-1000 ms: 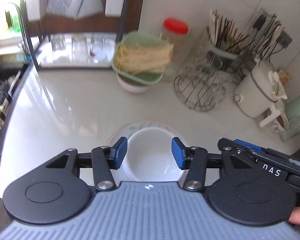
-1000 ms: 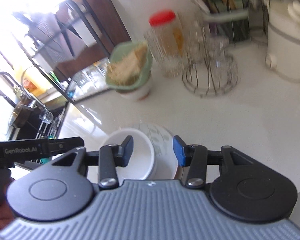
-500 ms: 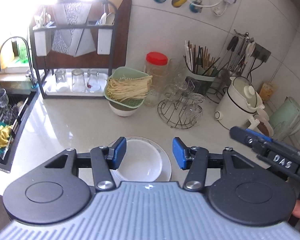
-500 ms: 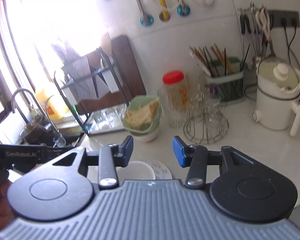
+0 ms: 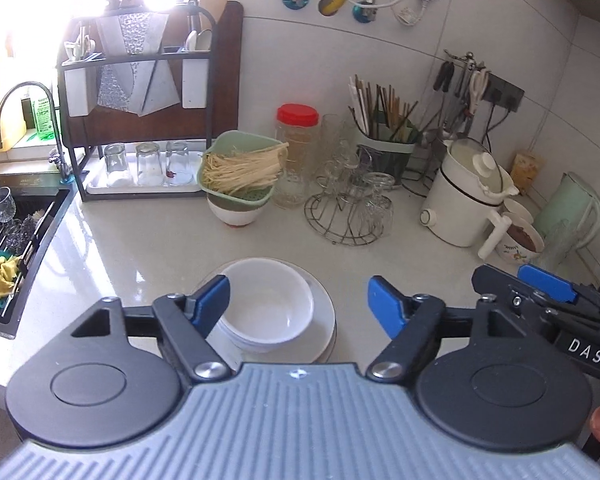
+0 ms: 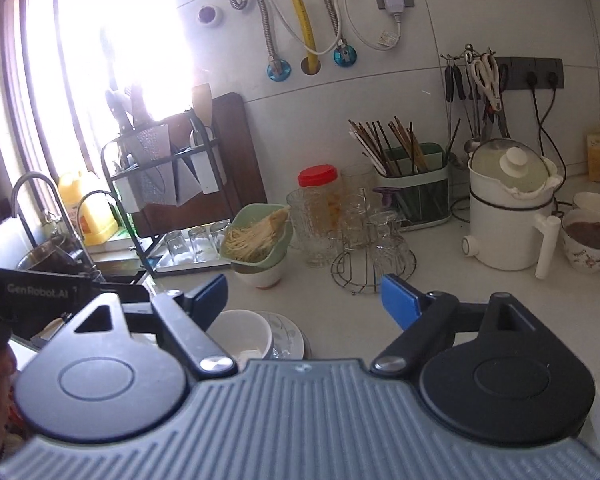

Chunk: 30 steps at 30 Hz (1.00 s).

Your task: Organize plates and bowls

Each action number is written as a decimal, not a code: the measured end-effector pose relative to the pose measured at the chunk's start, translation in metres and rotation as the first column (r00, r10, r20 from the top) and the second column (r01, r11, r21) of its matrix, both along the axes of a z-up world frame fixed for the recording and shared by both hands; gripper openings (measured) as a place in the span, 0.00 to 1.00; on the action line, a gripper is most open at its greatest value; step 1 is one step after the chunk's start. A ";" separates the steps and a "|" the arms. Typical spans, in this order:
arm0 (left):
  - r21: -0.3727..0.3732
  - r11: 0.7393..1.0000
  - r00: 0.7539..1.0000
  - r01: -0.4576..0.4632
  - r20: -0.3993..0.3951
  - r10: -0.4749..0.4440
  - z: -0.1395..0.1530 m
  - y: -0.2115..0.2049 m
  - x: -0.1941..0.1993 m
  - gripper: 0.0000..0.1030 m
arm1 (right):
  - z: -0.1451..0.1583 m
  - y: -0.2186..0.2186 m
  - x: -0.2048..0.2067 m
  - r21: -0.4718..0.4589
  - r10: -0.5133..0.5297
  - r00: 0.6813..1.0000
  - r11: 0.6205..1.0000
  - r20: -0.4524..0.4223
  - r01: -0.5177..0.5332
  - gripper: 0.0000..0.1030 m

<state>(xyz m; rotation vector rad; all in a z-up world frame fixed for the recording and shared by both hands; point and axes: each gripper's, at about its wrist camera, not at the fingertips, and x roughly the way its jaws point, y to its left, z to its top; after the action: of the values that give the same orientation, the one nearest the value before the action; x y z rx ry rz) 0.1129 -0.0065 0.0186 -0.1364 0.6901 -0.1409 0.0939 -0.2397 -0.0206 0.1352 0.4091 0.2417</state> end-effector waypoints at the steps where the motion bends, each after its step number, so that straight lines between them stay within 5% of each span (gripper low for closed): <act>1: 0.006 1.000 1.000 -0.003 -0.002 0.003 -0.002 -0.001 -0.002 0.83 | -0.002 -0.001 -0.006 0.007 0.005 1.000 1.000 0.001 -0.005 0.83; 3: 0.005 1.000 1.000 -0.004 -0.002 0.004 -0.005 -0.003 -0.006 0.87 | -0.004 -0.002 -0.010 0.008 0.007 1.000 1.000 -0.002 -0.006 0.84; 6: -0.008 1.000 1.000 -0.004 0.001 0.004 -0.008 -0.003 -0.012 0.92 | -0.007 -0.005 -0.016 0.005 -0.004 1.000 1.000 0.014 0.004 1.00; 30: 0.028 0.999 0.998 -0.021 -0.058 0.023 -0.022 -0.019 -0.031 0.97 | -0.018 -0.018 -0.036 0.010 -0.019 1.000 1.000 -0.010 0.019 1.00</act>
<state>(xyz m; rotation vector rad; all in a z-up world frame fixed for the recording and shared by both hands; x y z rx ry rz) 0.0817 -0.0251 -0.0036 -0.1224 0.7483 -0.1070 0.0581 -0.2573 -0.0382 0.1503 0.4160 0.2241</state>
